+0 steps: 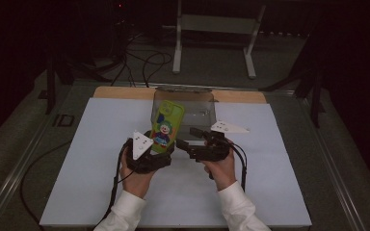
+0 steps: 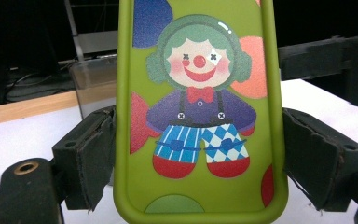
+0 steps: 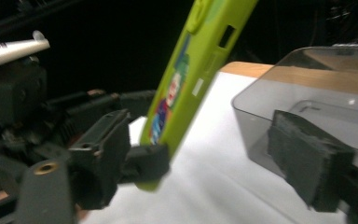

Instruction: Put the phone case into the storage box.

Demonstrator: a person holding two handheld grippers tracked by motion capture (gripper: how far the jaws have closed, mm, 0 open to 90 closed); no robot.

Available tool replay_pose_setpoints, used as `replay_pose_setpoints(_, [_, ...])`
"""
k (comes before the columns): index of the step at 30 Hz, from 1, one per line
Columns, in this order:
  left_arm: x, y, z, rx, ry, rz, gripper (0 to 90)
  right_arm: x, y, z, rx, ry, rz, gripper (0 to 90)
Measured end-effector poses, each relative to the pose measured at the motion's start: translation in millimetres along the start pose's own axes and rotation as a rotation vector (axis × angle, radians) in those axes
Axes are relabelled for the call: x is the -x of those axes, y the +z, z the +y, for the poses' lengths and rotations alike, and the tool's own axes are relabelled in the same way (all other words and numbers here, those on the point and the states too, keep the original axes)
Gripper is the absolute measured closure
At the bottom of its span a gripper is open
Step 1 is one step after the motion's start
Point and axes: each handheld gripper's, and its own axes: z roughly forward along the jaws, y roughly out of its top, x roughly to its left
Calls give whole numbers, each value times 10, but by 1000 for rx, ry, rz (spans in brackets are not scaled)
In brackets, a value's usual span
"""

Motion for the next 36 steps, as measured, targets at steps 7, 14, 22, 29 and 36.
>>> replay_pose_setpoints(7, [43,5,-13,7,-5,-3,162,-2,86,-17,5,98,7,469])
replay_pose_setpoints(14, [80,10,-38,16,-18,-5,162,7,153,-40,-8,153,49,684])
replay_pose_setpoints(22, [102,36,-61,-2,-38,-7,161,-5,186,-59,-37,192,49,767])
replay_pose_setpoints(29, [90,58,-74,-18,-49,-34,154,-31,176,-61,-60,186,31,783])
replay_pose_setpoints(36, [93,52,-87,-46,-1,-43,118,-43,172,-62,-62,167,31,783])
